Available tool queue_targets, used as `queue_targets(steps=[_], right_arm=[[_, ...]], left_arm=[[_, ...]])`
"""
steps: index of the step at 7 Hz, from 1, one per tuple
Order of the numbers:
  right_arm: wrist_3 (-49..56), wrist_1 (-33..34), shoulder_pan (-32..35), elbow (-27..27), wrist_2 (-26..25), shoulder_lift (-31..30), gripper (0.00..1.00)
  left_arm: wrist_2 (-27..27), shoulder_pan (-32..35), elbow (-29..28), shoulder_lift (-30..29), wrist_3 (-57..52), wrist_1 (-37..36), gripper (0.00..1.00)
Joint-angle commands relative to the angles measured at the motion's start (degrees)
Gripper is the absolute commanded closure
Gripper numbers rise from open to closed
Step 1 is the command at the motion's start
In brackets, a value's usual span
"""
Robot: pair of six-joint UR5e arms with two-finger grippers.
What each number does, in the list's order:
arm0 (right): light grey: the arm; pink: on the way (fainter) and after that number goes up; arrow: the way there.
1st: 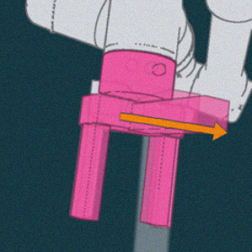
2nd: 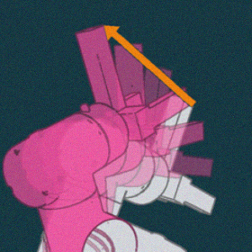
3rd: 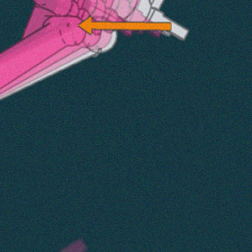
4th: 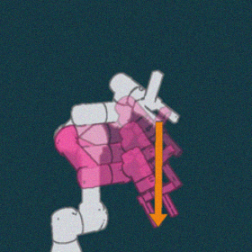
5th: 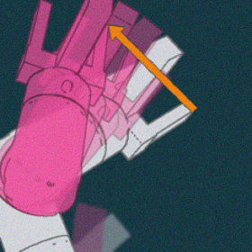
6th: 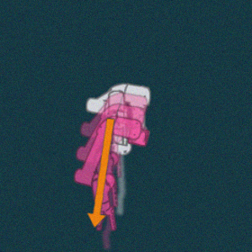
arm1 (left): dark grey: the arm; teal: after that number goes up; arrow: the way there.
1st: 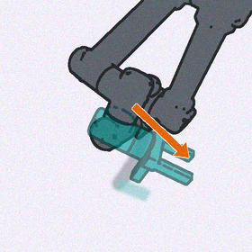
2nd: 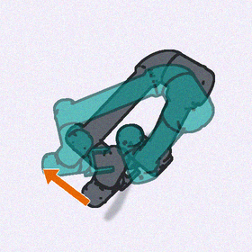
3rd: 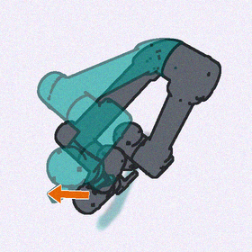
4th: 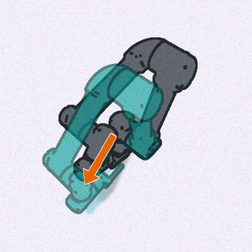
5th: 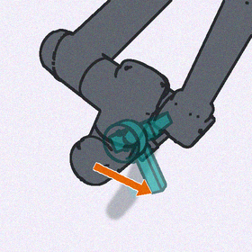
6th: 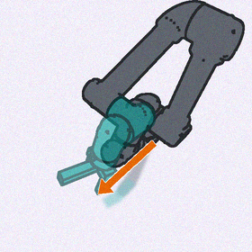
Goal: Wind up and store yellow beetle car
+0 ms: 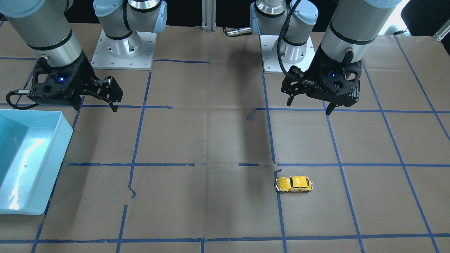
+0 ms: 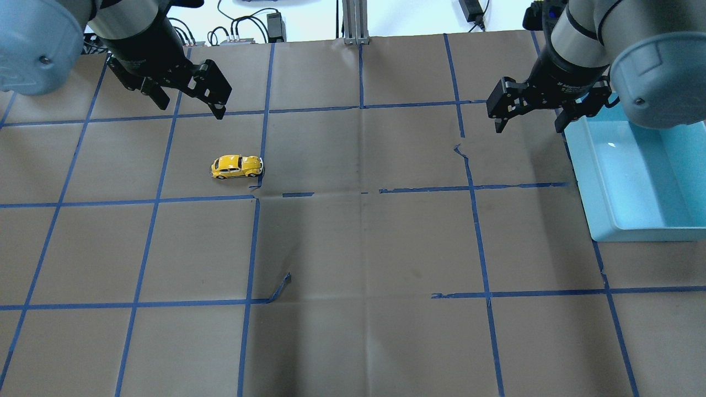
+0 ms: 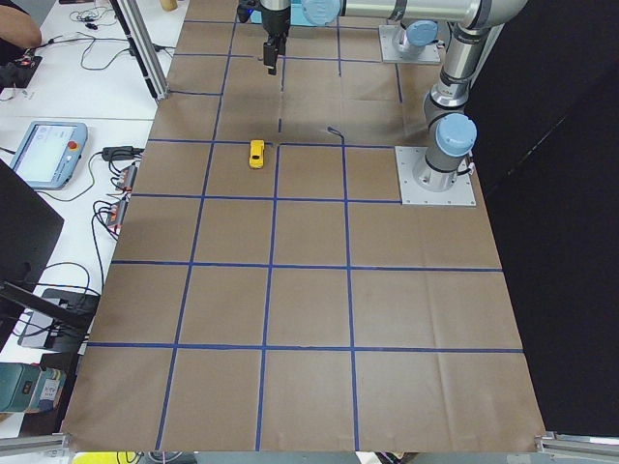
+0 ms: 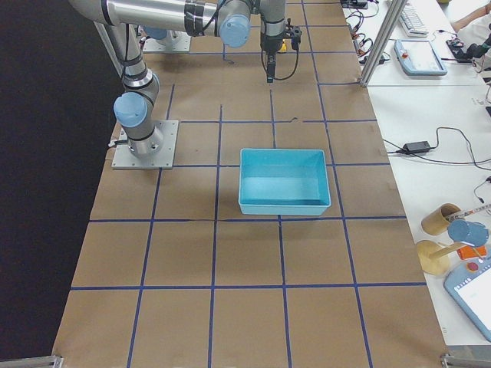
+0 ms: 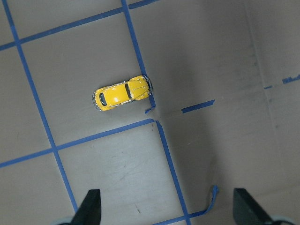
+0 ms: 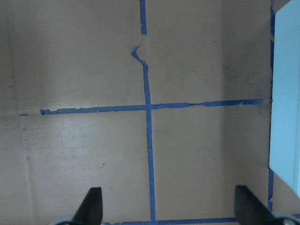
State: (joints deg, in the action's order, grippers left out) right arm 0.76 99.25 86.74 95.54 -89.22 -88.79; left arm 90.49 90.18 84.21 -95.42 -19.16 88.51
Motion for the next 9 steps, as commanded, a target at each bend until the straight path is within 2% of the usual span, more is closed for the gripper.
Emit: queue_targets(steps=[1,2,4,6,8,9], right_arm=[[0.03,-0.02,-0.08,0.0,0.01,0.1,0.0],[0.12,0.07,-0.17,-0.53,0.1,0.36,0.0],[0.03,0.24,-0.08,-0.71,0.1,0.37,0.0],[0.03,0.07,0.0,-0.53,0.1,0.37,0.0],[-0.06,0.33,0.0,-0.53,0.19,0.46,0.0],[-0.06,0.33,0.0,-0.27,0.19,0.37,0.0]], left_arm=[[0.38,-0.09,-0.01,-1.34,-17.06,0.0,0.01],[0.38,-0.09,0.17,-3.09,-24.18,-2.0,0.01],[-0.23,0.0,0.52,-9.13,-31.75,-7.96,0.0],[0.38,-0.26,0.69,-14.06,-50.51,-10.53,0.0],[-0.05,-4.28,0.69,-18.64,-68.38,-12.65,0.01],[0.38,-4.74,1.3,-19.79,-75.42,-15.96,0.01]])
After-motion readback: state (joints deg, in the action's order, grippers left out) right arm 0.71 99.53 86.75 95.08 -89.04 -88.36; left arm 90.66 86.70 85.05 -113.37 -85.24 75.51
